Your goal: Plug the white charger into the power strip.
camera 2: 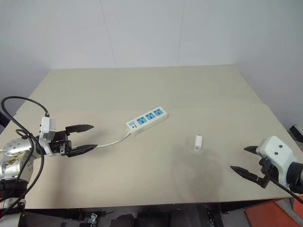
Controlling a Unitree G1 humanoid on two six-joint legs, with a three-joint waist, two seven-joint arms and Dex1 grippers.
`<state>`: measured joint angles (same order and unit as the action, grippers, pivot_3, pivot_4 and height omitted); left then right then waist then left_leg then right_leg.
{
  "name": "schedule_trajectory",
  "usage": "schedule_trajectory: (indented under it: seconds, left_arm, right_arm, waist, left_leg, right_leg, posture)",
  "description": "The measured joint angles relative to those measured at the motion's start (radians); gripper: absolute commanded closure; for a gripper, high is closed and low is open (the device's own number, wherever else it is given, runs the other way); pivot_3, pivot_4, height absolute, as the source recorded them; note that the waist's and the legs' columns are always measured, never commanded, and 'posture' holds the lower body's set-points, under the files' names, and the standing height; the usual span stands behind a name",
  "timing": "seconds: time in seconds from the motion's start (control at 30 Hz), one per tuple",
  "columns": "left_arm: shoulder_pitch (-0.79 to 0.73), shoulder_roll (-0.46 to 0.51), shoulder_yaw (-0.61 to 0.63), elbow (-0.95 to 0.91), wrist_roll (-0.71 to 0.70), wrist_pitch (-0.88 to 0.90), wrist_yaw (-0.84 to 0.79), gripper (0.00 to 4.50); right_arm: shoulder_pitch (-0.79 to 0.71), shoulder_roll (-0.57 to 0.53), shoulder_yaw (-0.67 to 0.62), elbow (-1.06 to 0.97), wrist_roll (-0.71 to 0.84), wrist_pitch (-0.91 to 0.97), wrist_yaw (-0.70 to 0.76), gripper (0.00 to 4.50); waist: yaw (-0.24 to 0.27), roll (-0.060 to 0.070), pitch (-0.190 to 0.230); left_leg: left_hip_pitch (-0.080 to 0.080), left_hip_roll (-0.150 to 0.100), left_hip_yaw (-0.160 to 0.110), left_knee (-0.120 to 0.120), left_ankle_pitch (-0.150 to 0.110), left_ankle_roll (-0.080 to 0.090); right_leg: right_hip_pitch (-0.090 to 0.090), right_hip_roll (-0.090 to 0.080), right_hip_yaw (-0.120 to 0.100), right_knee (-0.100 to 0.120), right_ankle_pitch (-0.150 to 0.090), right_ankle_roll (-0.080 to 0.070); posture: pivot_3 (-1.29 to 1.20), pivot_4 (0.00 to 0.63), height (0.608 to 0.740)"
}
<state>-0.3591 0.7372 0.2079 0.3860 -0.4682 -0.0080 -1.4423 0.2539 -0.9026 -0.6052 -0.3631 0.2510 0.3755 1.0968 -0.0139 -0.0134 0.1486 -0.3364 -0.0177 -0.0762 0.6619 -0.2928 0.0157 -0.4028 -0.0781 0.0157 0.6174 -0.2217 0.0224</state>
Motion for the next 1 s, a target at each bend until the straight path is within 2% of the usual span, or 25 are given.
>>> schedule_trajectory:
  seconds: [0.1,0.3,0.63,0.87,1.0]
  left_arm:
    - [-0.012,-0.001,-0.009,0.016,0.004,-0.009,-0.001,0.02]
    - [-0.025,-0.001,-0.013,0.028,0.008,-0.014,-0.007,0.02]
    - [-0.032,-0.005,-0.015,0.055,0.032,-0.044,-0.006,0.02]
    - [-0.123,-0.100,-0.052,0.159,0.074,-0.104,0.018,0.02]
    - [-0.250,-0.200,-0.066,0.350,0.129,-0.202,0.090,0.02]
  right_arm:
    - [-0.003,0.011,0.000,0.003,0.005,-0.040,-0.022,0.00]
    - [-0.003,0.033,-0.009,-0.008,0.087,0.037,-0.056,0.00]
    - [-0.005,0.024,-0.006,-0.012,0.086,0.069,-0.081,0.00]
    - [-0.009,0.024,0.032,-0.040,0.085,0.074,-0.132,0.00]
    - [-0.032,0.041,0.081,-0.100,0.086,0.098,-0.191,0.00]
  waist:
    - [0.000,0.000,0.000]
    - [0.001,0.000,0.000]
    - [0.001,0.000,0.000]
    - [0.006,-0.001,0.000]
    - [0.009,-0.001,0.000]
  left_leg:
    - [0.000,0.000,0.000,0.000,0.000,0.000]
    - [0.000,0.000,0.000,0.000,0.000,0.000]
    - [0.000,0.000,0.000,0.000,0.000,0.000]
    - [0.000,0.000,0.000,0.000,0.000,0.000]
    - [0.000,-0.001,0.000,0.000,0.000,0.000]
  right_leg:
    - [0.000,0.000,0.000,0.000,0.000,0.000]
    - [0.000,0.000,0.000,0.000,0.000,0.000]
    - [0.000,0.000,0.000,0.000,0.000,0.000]
    - [0.001,0.000,0.000,0.000,0.000,0.000]
    - [0.001,0.000,0.000,0.000,0.000,0.000]
  posture:
    - [0.00,0.150,0.740]
    - [0.00,0.150,0.740]
    - [0.00,0.150,0.740]
    - [0.00,0.150,0.740]
    - [0.00,0.150,0.740]
